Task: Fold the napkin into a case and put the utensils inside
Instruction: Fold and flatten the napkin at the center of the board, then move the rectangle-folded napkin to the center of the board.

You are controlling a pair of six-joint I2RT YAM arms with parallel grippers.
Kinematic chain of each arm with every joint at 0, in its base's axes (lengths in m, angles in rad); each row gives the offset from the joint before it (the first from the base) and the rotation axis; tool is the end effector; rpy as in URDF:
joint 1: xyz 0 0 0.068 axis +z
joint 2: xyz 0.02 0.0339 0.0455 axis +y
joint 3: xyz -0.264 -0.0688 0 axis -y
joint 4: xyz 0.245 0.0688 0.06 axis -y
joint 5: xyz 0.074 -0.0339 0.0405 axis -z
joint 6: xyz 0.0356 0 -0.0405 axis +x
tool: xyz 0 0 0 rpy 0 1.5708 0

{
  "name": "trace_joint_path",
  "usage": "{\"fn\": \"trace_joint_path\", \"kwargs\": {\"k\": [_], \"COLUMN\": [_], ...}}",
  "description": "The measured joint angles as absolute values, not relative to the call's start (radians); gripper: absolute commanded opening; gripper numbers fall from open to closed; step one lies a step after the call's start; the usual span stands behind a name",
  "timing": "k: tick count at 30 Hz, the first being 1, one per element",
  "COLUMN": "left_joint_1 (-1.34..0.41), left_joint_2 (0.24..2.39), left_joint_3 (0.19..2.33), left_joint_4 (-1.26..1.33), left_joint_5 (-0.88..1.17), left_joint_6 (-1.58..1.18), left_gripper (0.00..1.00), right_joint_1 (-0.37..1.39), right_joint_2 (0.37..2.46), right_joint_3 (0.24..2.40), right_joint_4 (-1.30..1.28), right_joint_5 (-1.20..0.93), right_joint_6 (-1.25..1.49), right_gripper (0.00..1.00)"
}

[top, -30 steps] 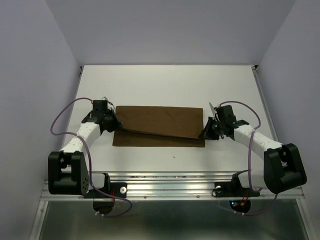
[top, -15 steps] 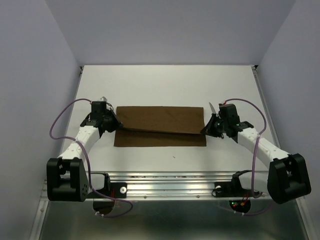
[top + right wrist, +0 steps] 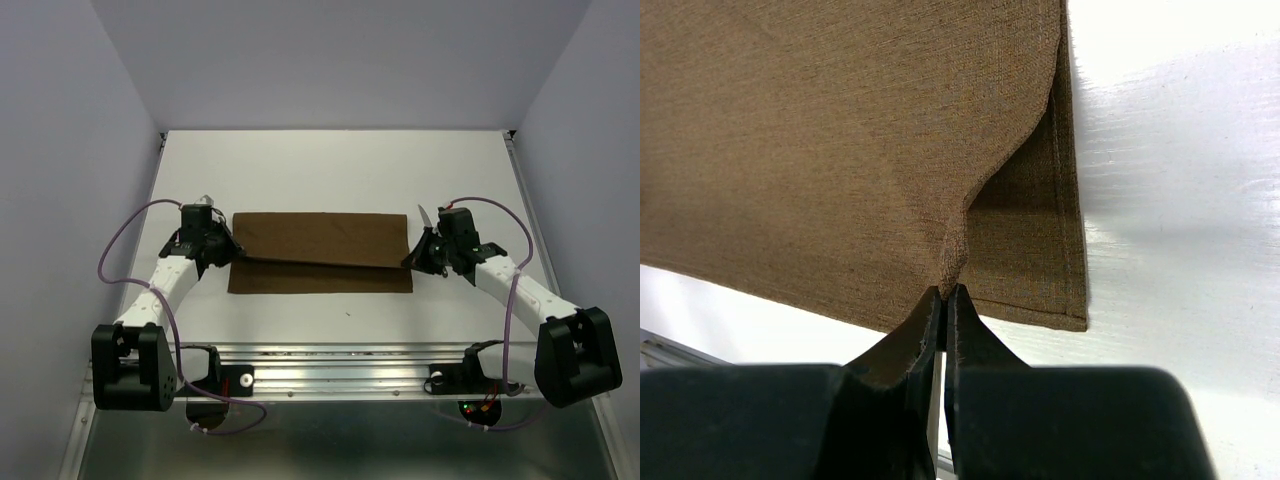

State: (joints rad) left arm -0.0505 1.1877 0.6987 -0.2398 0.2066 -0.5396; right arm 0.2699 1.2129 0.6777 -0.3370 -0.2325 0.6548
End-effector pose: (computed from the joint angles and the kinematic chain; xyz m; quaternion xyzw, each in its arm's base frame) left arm 0.2463 -0.0198 0.2238 -0.1789 0.8910 -0.2082 0.3616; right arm 0.2279 0.0716 0.2042 0.1395 0.9236 0.2492 0.2556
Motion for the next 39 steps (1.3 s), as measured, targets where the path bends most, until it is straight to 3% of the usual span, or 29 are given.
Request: {"fn": "trace_joint_path", "kwargs": {"k": [1,2,4,5,7,8,9,11,12,17,19,23,27,31,35,39], "left_joint_1": [-0.051,-0.051,-0.052,-0.059,-0.066,-0.069,-0.072,-0.072,-0.073,-0.073,-0.073,-0.073,-0.073,-0.073,-0.074,-0.079], "left_joint_2": [1.188,1.187,1.186,1.186,1.184,1.179,1.169,1.148,1.137,1.118,1.119,1.155,1.214,1.254,1.271,1.276], "left_joint_3": [0.698,0.698,0.698,0.698,0.698,0.698,0.698,0.698,0.703,0.778,0.814,0.849,0.850,0.840,0.807,0.772], "left_joint_4": [-0.243,-0.246,-0.252,-0.260,-0.273,-0.282,-0.295,-0.312,-0.328,-0.392,-0.396,-0.391,-0.393,-0.397,-0.406,-0.424], "left_joint_5": [0.206,0.206,0.205,0.205,0.204,0.202,0.201,0.195,0.191,0.148,0.131,0.122,0.113,0.096,0.050,-0.008], "left_joint_6": [-0.540,-0.540,-0.541,-0.541,-0.550,-0.549,-0.551,-0.551,-0.553,-0.533,-0.523,-0.514,-0.516,-0.525,-0.553,-0.598], "left_gripper": [0.00,0.05,0.21,0.38,0.54,0.69,0.75,0.92,0.94,0.95,0.93,0.78,0.72,0.68,0.56,0.56], "right_joint_1": [0.270,0.270,0.270,0.270,0.270,0.270,0.270,0.270,0.270,0.270,0.270,0.276,0.309,0.361,0.390,0.395], "right_joint_2": [1.213,1.213,1.213,1.213,1.213,1.213,1.213,1.213,1.213,1.185,1.161,1.161,1.172,1.205,1.229,1.229], "right_joint_3": [0.678,0.678,0.676,0.674,0.671,0.670,0.670,0.670,0.670,0.671,0.671,0.672,0.672,0.673,0.673,0.672], "right_joint_4": [-0.337,-0.337,-0.337,-0.337,-0.342,-0.344,-0.348,-0.356,-0.359,-0.397,-0.406,-0.413,-0.413,-0.421,-0.426,-0.433], "right_joint_5": [-0.231,-0.228,-0.224,-0.220,-0.215,-0.208,-0.207,-0.200,-0.196,-0.140,-0.116,-0.099,-0.087,-0.069,-0.061,-0.043], "right_joint_6": [0.655,0.656,0.656,0.659,0.663,0.659,0.659,0.656,0.657,0.650,0.645,0.640,0.644,0.649,0.655,0.655], "right_gripper": [0.01,0.06,0.25,0.44,0.58,0.65,0.78,0.87,0.91,0.96,0.91,0.79,0.65,0.64,0.62,0.61]}}
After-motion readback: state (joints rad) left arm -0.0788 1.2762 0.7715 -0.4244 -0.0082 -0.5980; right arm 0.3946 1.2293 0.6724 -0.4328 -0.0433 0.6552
